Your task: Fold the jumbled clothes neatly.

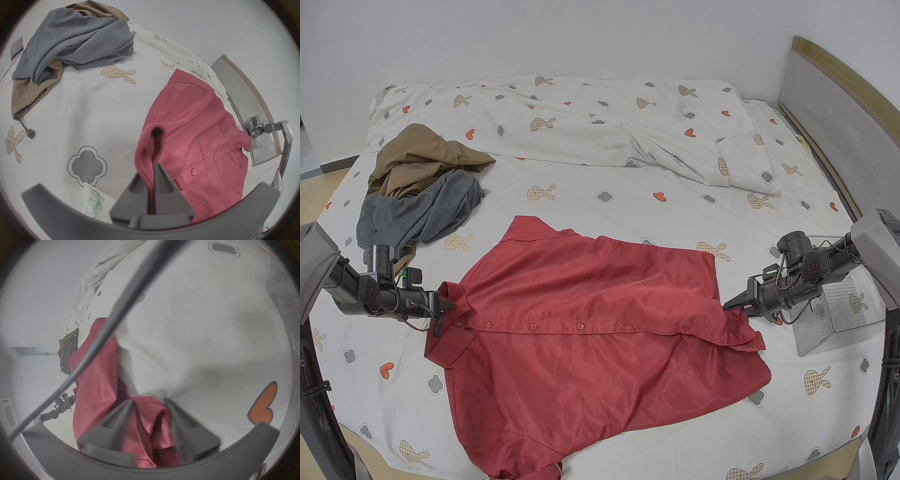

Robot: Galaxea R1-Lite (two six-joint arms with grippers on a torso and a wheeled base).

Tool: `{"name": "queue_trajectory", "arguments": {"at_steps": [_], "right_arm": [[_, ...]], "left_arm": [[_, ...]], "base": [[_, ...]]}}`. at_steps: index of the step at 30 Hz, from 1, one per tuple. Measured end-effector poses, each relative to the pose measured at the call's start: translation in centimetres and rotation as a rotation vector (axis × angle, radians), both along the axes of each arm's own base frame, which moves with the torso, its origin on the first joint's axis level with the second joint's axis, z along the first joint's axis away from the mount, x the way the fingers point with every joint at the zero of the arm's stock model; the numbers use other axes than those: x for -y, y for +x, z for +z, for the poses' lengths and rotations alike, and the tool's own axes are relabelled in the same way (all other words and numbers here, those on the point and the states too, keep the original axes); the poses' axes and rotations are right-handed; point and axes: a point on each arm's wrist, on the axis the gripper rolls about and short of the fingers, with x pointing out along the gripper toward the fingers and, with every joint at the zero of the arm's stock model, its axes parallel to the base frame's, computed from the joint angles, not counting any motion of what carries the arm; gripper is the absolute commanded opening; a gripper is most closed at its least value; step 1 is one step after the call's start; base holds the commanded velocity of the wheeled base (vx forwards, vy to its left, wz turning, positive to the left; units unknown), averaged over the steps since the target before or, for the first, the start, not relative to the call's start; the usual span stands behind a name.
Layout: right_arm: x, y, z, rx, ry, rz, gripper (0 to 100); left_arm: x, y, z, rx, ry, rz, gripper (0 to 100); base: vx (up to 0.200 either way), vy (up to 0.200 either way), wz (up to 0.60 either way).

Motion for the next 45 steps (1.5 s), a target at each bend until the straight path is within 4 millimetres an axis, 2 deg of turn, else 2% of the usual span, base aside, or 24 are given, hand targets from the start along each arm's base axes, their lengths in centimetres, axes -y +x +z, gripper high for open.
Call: {"name": "queue_trajectory", "arguments": {"at_steps": [8, 16, 24, 31, 32, 39, 42, 45], "right_arm": [[0.7, -0.2, 1.2, 0.018, 0.006, -0.018, 0], [2.3, -1.0, 3.7, 0.070, 0.005, -0.060, 0], [4.0, -4.2, 5.5, 0.070, -0.002, -0.106, 0], [3.6, -6.9, 5.6, 0.029, -0.006, -0.103, 0], [3.5, -7.1, 5.6, 0.026, -0.007, -0.100, 100], [2.2, -7.2, 5.5, 0.039, -0.012, -0.058, 100], [2.0, -6.4, 5.7, 0.102, -0.028, -0.044, 100], [1.8, -4.8, 5.9, 0.198, -0.057, -0.045, 100]], "left_arm": [[0.0, 0.0, 0.0, -0.001, 0.000, 0.000, 0], [0.0, 0.0, 0.0, -0.001, -0.001, 0.000, 0], [0.0, 0.0, -0.1, -0.001, -0.001, 0.001, 0], [0.1, 0.0, -0.1, -0.002, -0.001, -0.001, 0], [0.1, 0.0, -0.1, -0.003, -0.001, -0.001, 0], [0.1, 0.0, -0.1, -0.003, -0.001, -0.002, 0], [0.1, 0.0, -0.1, -0.003, -0.001, -0.002, 0], [0.1, 0.0, -0.1, -0.003, -0.001, -0.002, 0]], "base": [[0.000, 0.000, 0.00], [0.000, 0.000, 0.00], [0.000, 0.000, 0.00], [0.000, 0.000, 0.00], [0.000, 0.000, 0.00], [0.000, 0.000, 0.00], [0.000, 0.000, 0.00], [0.000, 0.000, 0.00]]}}
